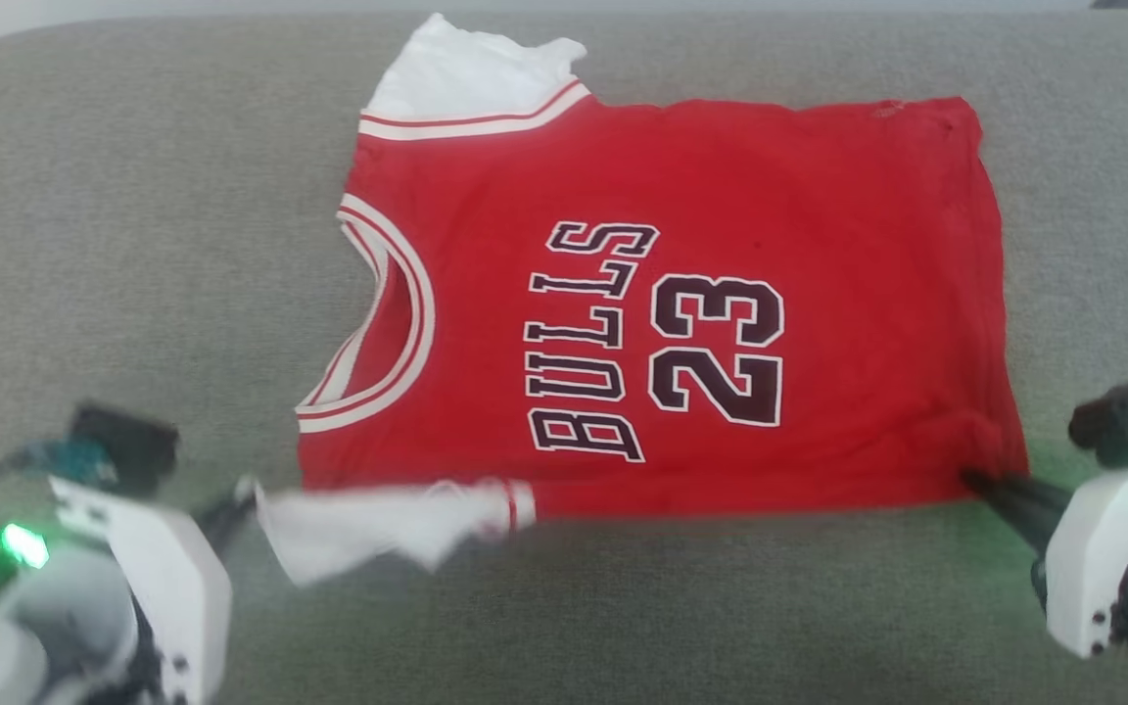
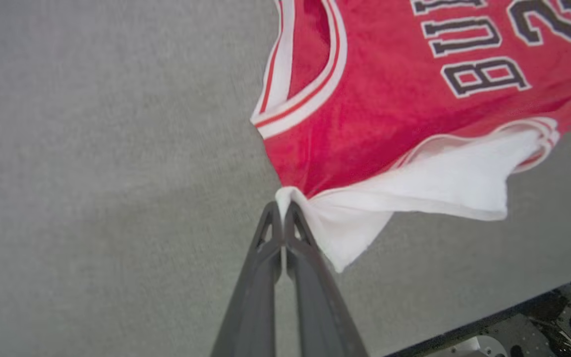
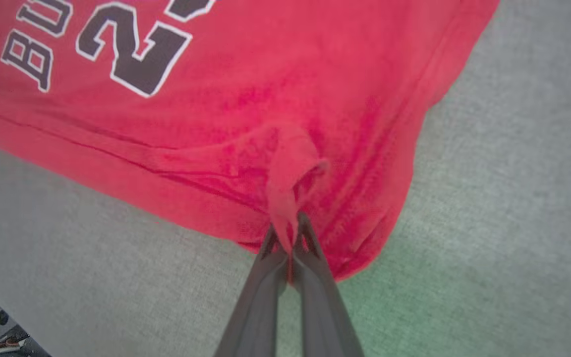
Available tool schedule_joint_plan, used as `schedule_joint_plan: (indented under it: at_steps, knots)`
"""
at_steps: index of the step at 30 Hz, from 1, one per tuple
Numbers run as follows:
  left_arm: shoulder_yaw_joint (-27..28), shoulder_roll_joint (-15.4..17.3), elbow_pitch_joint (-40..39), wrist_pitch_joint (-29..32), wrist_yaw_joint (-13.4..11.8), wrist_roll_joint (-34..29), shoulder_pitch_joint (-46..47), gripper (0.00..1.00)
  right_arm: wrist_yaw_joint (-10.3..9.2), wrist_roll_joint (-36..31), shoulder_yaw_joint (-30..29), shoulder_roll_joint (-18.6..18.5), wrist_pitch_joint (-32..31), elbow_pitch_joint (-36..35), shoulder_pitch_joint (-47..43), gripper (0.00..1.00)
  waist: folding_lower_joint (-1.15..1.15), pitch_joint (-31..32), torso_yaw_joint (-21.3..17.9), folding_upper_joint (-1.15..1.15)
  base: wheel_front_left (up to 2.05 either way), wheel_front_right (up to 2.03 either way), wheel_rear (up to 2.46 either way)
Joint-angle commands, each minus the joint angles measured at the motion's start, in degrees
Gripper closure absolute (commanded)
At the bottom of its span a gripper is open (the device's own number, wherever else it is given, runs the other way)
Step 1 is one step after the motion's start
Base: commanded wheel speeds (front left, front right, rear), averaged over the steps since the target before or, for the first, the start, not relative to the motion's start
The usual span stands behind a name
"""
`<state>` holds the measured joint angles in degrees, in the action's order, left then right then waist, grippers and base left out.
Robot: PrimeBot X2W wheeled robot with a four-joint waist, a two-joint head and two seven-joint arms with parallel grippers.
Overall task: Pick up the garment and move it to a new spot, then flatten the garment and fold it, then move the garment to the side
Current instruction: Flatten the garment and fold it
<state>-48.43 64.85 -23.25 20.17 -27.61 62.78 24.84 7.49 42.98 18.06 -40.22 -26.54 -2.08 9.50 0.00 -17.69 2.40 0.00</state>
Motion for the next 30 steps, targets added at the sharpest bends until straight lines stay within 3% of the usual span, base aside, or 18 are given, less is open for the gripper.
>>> schedule_joint_plan:
  at_steps: [1, 4, 10, 15, 23, 30]
  knots:
    - [0.62, 0.05, -0.02, 0.36, 0.53, -0.81, 1.41, 1.00, 0.00, -0.74, -0.88, 0.66, -0.60, -0.85, 0.48, 1.00, 0.00, -0.36, -0.44, 0.00, 0.00, 0.00, 0.00]
    - [1.88, 1.00, 1.03, 1.41, 2.70, -2.37, 5.65, 1.00, 0.00, -2.74, -3.19, 2.53, -2.06, -2.76, 2.04, 1.00, 0.00, -1.06, -1.28, 0.00, 0.00, 0.00, 0.00]
    - [3.34, -1.50, 6.54, 3.56, 8.64, -5.66, 15.12, 1.00, -0.01, -6.21, -5.62, 5.61, -3.48, -3.69, 7.27, 1.00, 0.00, -2.93, -2.56, 0.00, 0.00, 0.00, 0.00]
    - [2.37, -6.37, 14.52, 5.22, 14.23, -8.84, 22.88, 1.00, 0.00, -8.24, -5.10, 7.04, -3.01, -0.74, 12.67, 1.00, 0.00, -4.58, -3.27, 0.00, 0.00, 0.00, 0.00]
    - [-0.50, -15.91, 31.07, 7.19, 21.89, -8.29, 29.99, 1.00, -0.01, -8.27, -0.30, 8.50, -1.50, 7.86, 20.15, 1.00, 0.00, -6.85, -4.02, 0.00, 0.00, 0.00, 0.00]
    - [-2.78, -21.75, 43.18, 10.20, 26.00, -6.25, 31.75, 1.00, 0.00, -6.27, 4.50, 10.23, -2.28, 15.24, 24.32, 1.00, 0.00, -7.70, -4.21, 0.00, 0.00, 0.00, 0.00]
